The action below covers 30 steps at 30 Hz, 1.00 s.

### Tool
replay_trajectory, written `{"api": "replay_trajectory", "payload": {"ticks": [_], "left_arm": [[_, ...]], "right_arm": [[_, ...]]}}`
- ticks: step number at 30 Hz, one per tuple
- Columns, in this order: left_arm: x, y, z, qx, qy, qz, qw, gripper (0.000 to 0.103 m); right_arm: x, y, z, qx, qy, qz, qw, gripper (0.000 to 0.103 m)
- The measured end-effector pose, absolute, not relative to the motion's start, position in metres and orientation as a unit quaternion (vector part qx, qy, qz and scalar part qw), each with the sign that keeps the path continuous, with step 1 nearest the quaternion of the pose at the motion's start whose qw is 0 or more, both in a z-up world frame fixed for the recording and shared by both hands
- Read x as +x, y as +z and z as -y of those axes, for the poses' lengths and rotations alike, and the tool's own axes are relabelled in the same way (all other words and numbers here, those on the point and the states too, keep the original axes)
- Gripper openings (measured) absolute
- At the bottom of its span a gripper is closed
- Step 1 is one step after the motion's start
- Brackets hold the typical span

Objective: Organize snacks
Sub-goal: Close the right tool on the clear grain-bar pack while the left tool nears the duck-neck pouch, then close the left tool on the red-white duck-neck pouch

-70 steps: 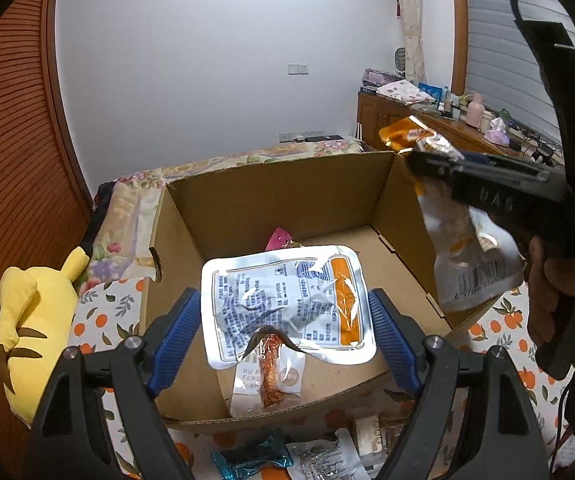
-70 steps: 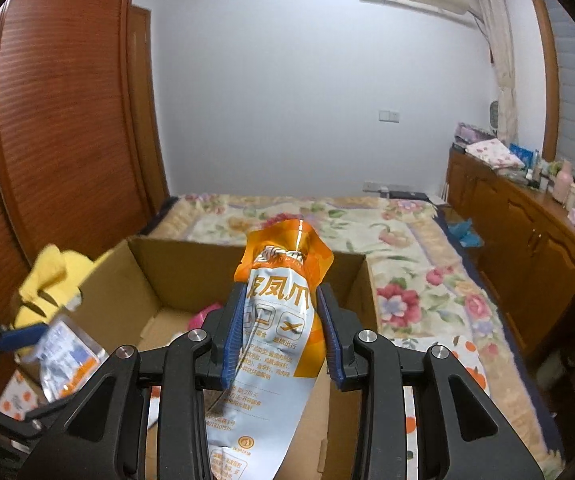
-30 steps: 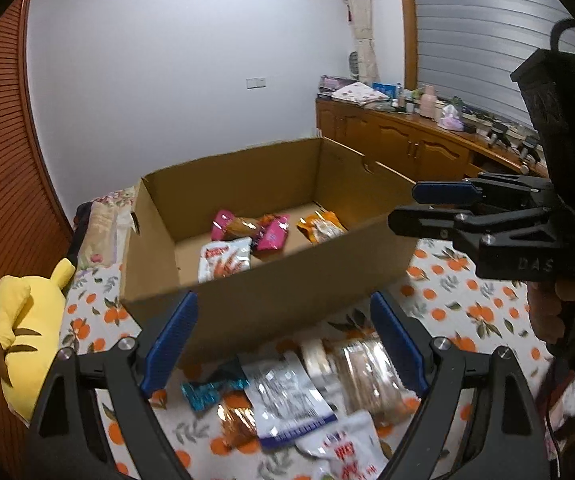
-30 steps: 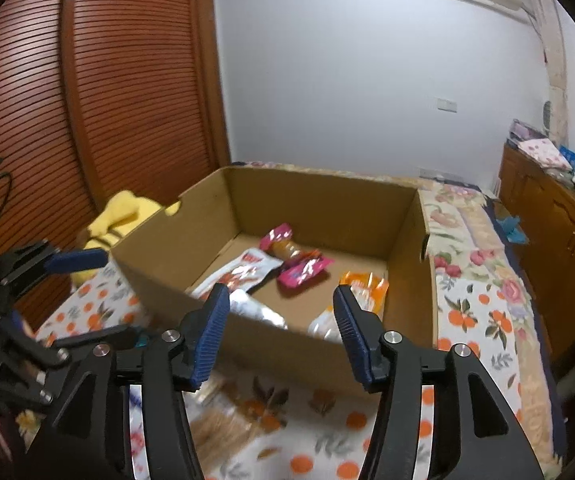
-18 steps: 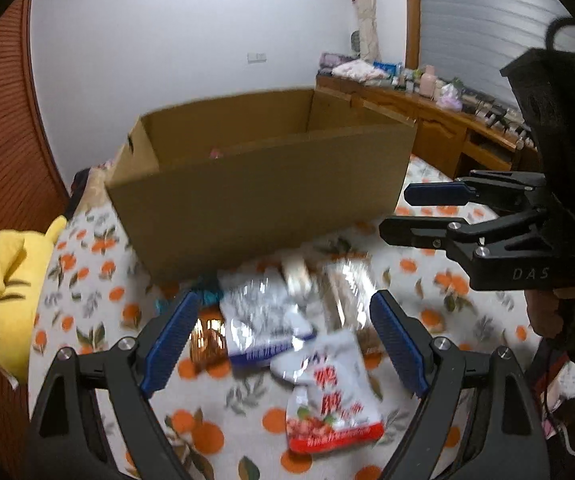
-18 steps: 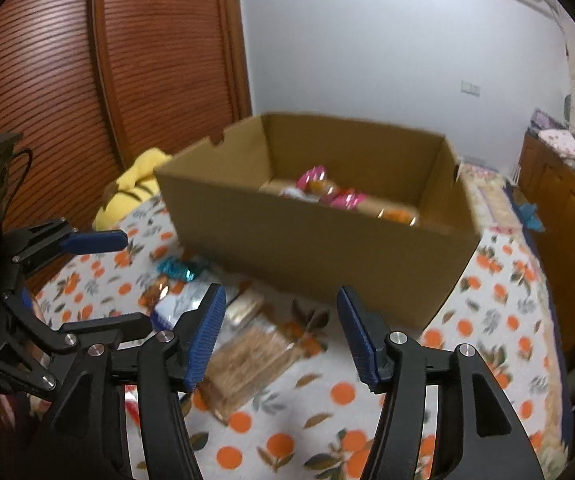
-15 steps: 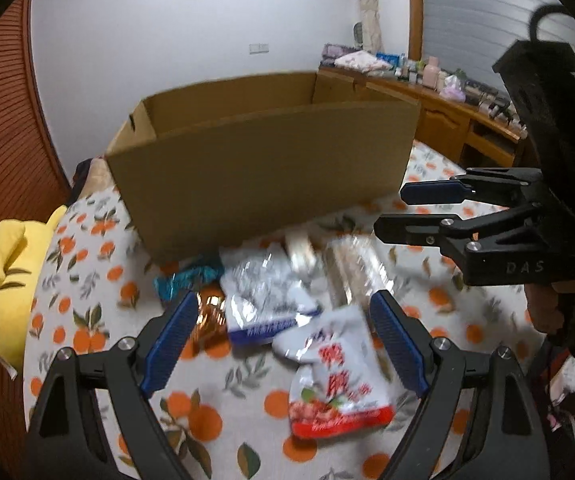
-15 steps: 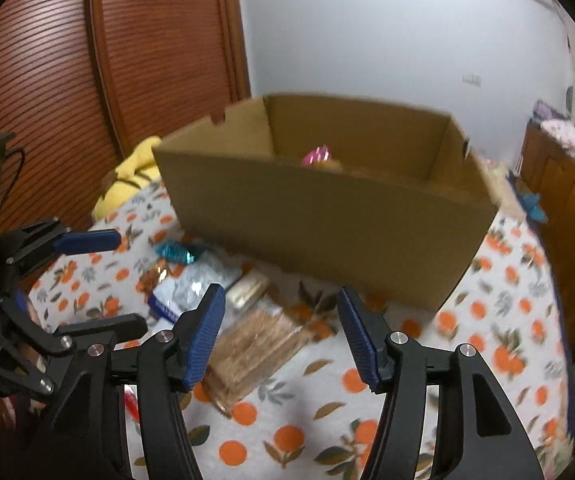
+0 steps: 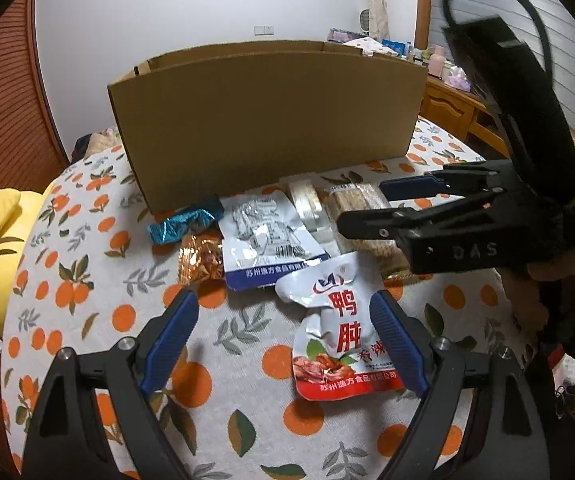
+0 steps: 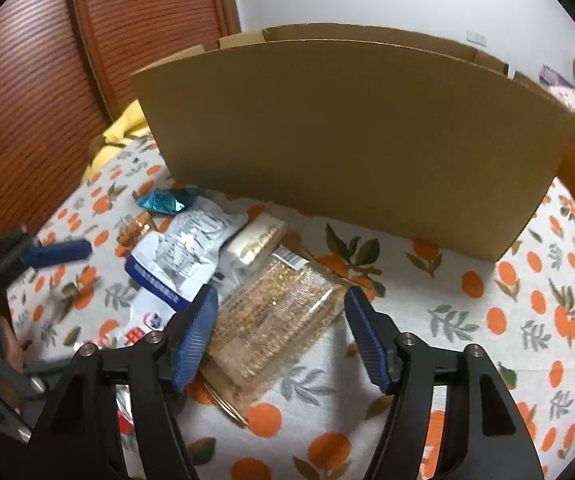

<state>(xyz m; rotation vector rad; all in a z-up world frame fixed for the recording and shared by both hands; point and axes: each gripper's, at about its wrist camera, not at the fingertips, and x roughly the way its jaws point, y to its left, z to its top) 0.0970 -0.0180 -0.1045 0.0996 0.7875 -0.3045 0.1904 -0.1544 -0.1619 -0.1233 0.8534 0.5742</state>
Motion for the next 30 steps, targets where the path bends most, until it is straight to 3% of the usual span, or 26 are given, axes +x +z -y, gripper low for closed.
{"api": "replay_trajectory", "payload": {"ticks": [7,12,14,22,24,30], "left_arm": [[0.095,-0.105,0.025,0.042,-0.154,-0.384,0.909,0.088],[0.099,-0.108,0.034,0.05,-0.157,-0.39,0.906,0.088],[0.101,-0.108,0.036,0.05,-0.158,-0.393,0.904,0.088],[0.112,-0.122,0.043,0.053,-0.156,-0.422,0.892,0.088],[0.112,-0.123,0.046,0.059,-0.152,-0.423,0.892,0.089],[0.117,-0.126,0.048,0.066,-0.145,-0.432,0.887,0.099]], "right_arm": [[0.197,-0.167,0.142,-0.092,0.263,-0.425,0.861,0.07],[0.188,-0.165,0.151,-0.112,0.28,-0.415,0.858,0.051],[0.183,-0.164,0.158,-0.115,0.281,-0.416,0.857,0.049],[0.166,-0.167,0.184,-0.132,0.267,-0.408,0.863,0.05],[0.165,-0.173,0.184,-0.138,0.266,-0.41,0.862,0.054],[0.163,-0.173,0.187,-0.126,0.267,-0.401,0.867,0.055]]}}
